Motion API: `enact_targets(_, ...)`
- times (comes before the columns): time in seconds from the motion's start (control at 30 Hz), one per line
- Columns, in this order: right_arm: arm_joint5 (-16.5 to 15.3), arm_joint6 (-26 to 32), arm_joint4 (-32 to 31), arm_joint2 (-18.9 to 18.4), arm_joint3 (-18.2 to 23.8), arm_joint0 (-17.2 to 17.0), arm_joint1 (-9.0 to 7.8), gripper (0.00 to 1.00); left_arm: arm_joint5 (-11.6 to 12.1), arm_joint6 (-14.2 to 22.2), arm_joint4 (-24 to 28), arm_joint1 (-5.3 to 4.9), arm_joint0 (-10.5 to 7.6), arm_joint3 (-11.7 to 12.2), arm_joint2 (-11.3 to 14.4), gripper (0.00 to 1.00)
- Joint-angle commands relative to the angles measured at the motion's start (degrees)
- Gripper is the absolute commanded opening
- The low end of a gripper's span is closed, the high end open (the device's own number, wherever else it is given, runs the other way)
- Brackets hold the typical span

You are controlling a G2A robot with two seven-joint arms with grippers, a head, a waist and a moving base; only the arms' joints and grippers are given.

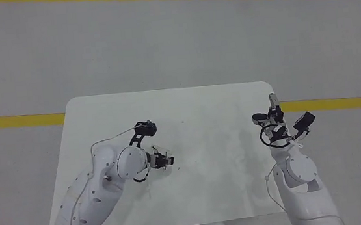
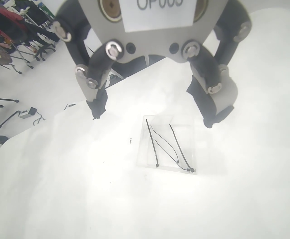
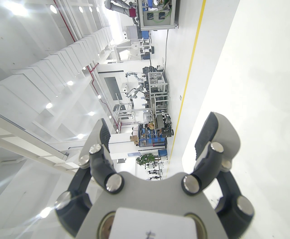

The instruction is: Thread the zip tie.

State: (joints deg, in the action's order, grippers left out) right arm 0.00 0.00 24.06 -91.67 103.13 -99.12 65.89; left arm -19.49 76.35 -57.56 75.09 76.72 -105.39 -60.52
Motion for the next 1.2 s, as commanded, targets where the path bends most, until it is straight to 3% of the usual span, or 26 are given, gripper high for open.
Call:
enact_targets(0.0, 0.0, 0.0, 0.0, 0.0, 0.0, 0.0, 0.00, 1.00, 0.0, -0.1, 0.6, 0.12, 0.12, 0.3, -0.6, 0.68)
enact_targets(0.1, 0.0, 0.0, 0.0, 0.0, 0.0, 0.0, 0.00, 1.00, 0.0, 0.0, 0.2, 0.23, 0.19, 0.2, -0.8, 0.44)
enact_targets(0.23, 0.0, 0.0, 0.0, 0.0, 0.0, 0.0, 0.00, 1.00, 0.0, 0.2, -0.2, 0.36, 0.33, 0.3, -0.8, 0.33)
enact_targets(0.3, 0.0, 0.0, 0.0, 0.0, 0.0, 0.0, 0.00, 1.00, 0.0, 0.3, -0.4, 0.44, 0.29, 0.5, -0.8, 0.21)
enact_targets(0.7, 0.0, 0.0, 0.0, 0.0, 0.0, 0.0, 0.00, 1.00, 0.0, 0.3, -1.2, 1.23, -1.39, 4.0, 0.6, 0.12)
enact_targets(1.17, 0.0, 0.0, 0.0, 0.0, 0.0, 0.0, 0.00, 1.00, 0.0, -0.7, 0.4, 2.60, -5.31, 13.2, 3.9, 0.12)
